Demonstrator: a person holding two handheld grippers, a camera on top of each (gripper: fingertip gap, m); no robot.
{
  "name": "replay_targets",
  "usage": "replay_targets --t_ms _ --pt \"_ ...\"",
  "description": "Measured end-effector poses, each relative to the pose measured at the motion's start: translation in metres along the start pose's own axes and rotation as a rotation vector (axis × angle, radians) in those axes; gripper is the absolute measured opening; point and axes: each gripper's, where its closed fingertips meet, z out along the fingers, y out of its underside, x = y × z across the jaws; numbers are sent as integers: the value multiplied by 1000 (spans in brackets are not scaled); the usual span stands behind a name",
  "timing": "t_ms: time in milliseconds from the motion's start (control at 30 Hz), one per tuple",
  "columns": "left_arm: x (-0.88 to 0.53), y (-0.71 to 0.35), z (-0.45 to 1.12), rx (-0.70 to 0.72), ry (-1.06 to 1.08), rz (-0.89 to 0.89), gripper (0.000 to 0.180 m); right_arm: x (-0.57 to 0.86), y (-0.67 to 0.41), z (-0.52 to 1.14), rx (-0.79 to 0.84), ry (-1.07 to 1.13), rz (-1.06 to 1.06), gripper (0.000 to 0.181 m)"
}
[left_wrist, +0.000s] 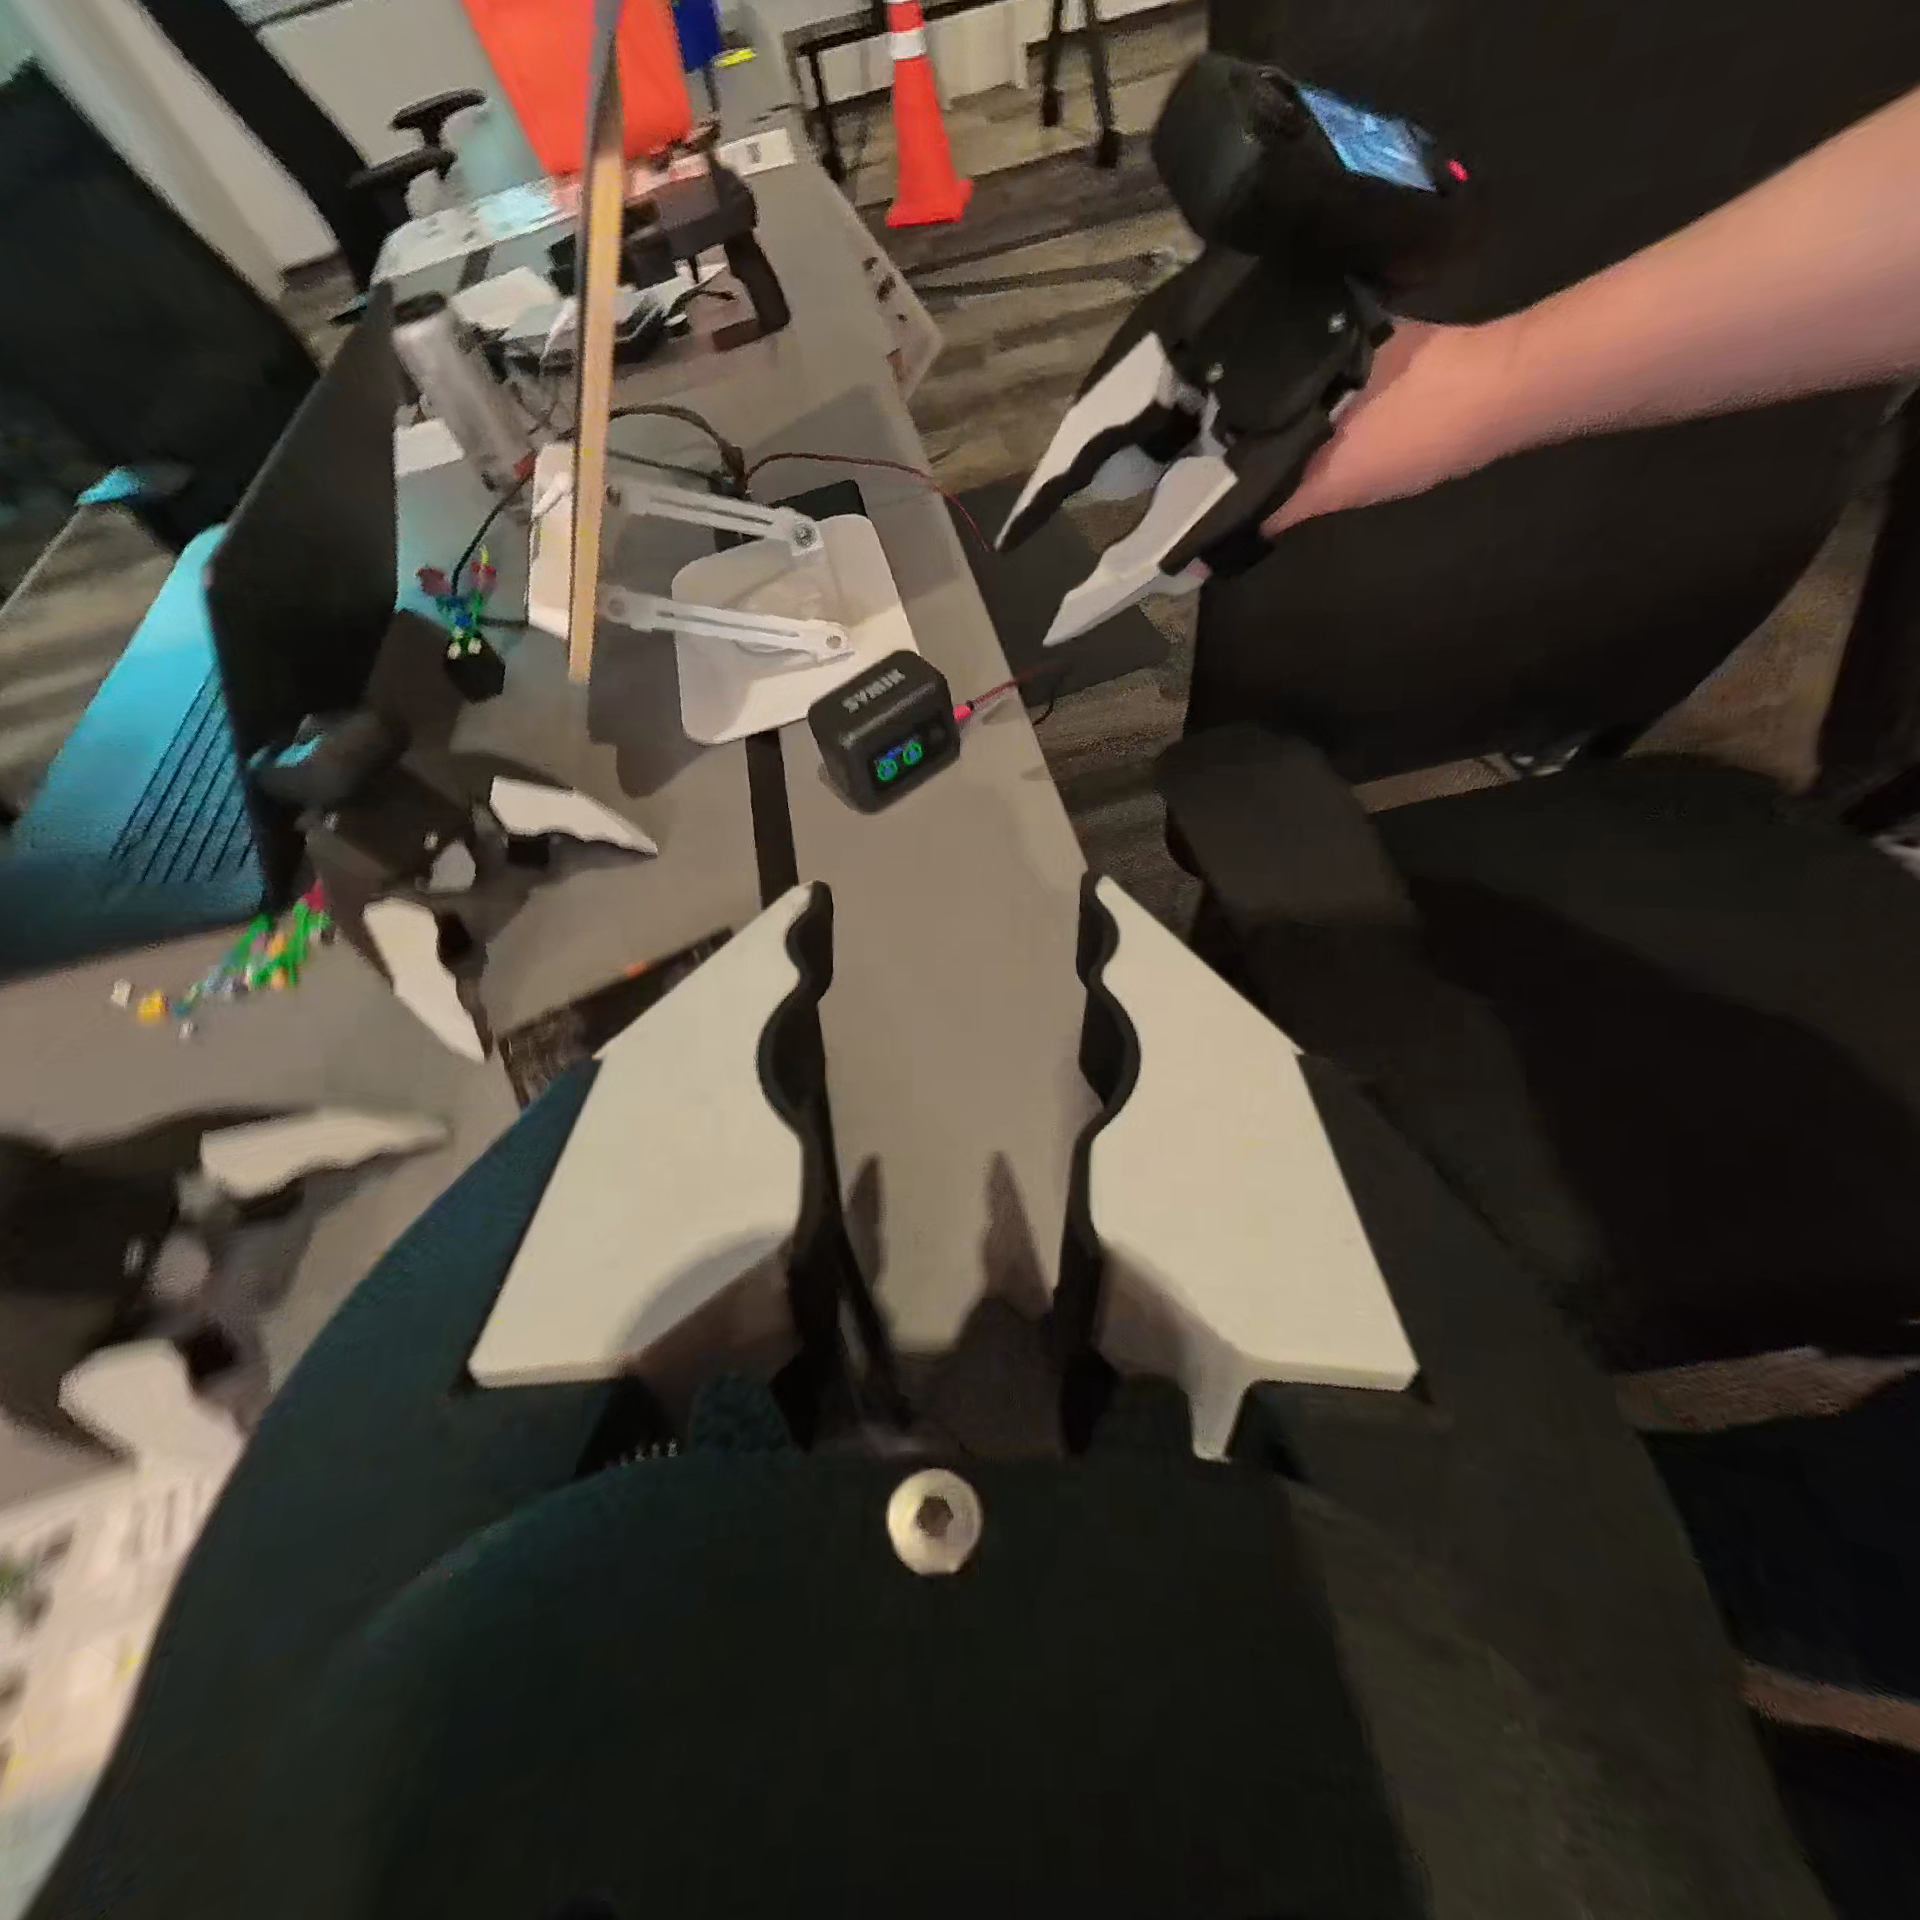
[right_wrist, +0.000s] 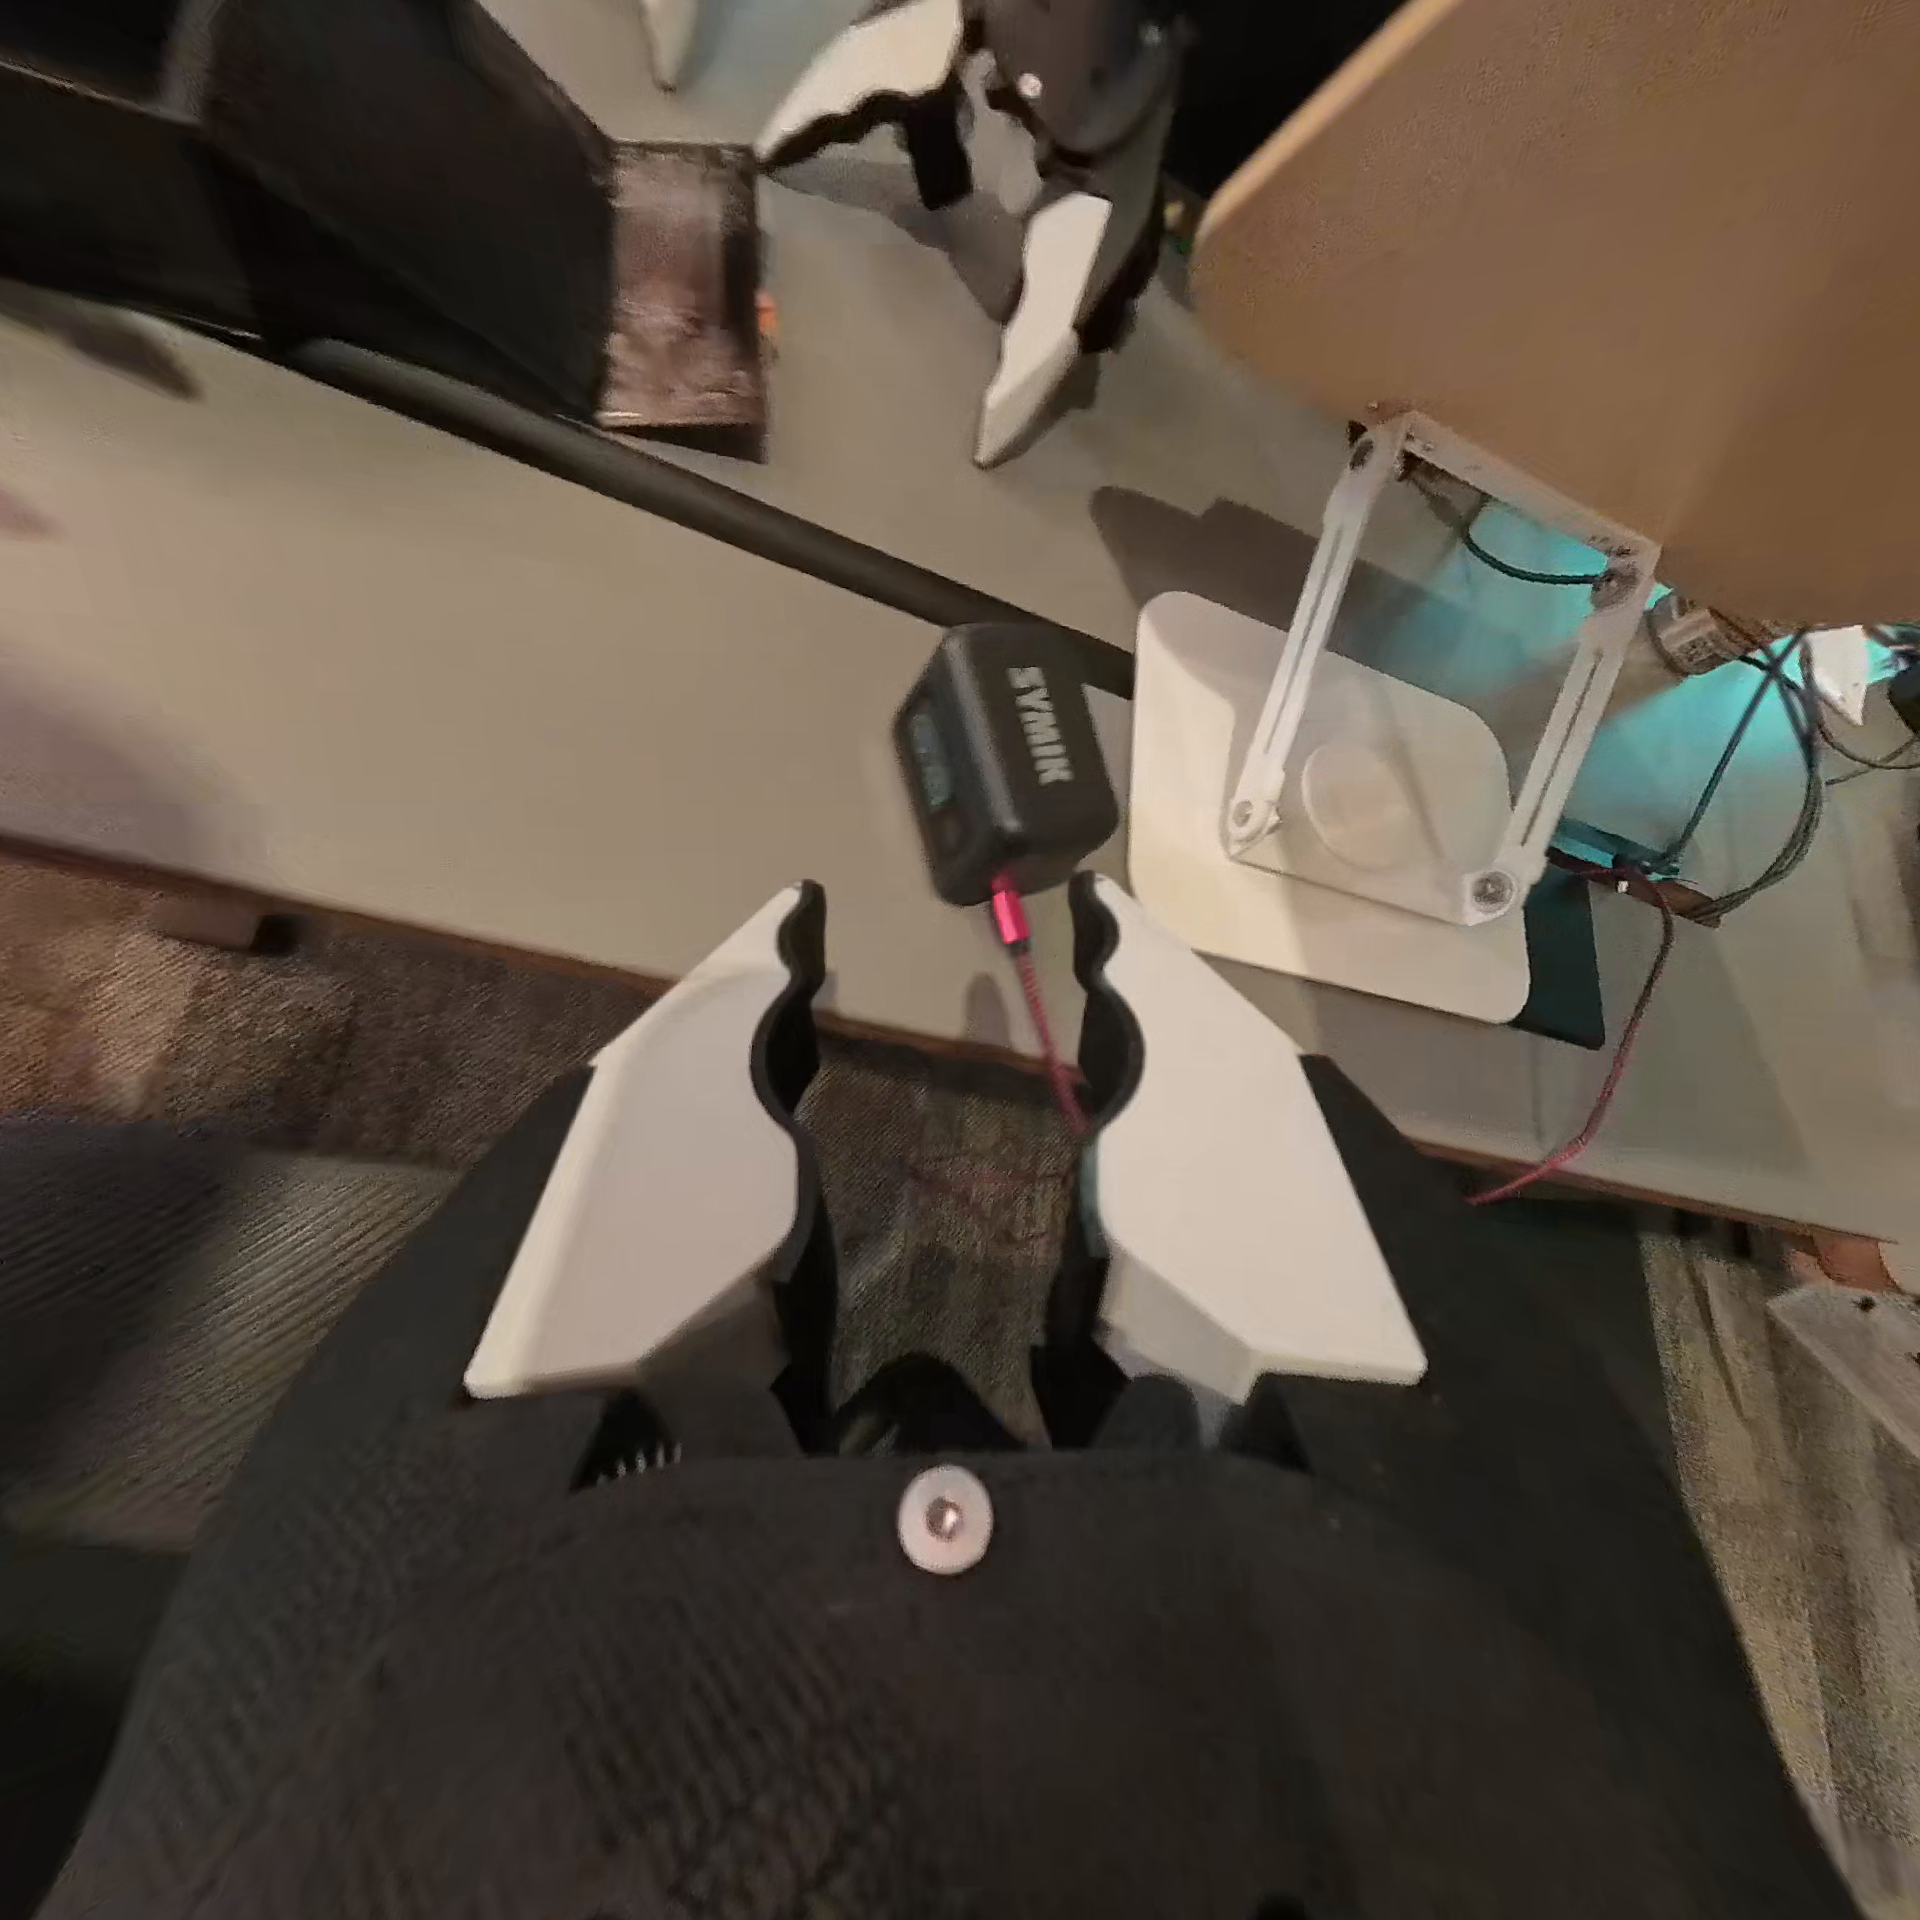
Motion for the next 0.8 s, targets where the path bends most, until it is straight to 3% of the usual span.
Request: replay_targets --t_ms 200,367,467,533,567,633,800 --pt "-41 15 111 -3 175 174 57 20 3 69 18 -81 -14 54" --pt "-63 34 193 -45 317 209 62 21 11 99 -110 -195 -59 53" --pt "-62 33 240 -40 371 274 89 20 12 99 -138 -215 -68 35" --pt "-62 35 265 -46 393 359 88 17 8 96 -117 -239 -51 25" --pt "-62 39 276 -68 409 378 88 19 9 96 -118 -231 -58 28" --pt "-62 50 294 -114 450 382 83 23 9 97 -110 -201 -103 54" --pt "-61 76 322 -208 509 408 81 22 15 105 -114 -228 -88 47"
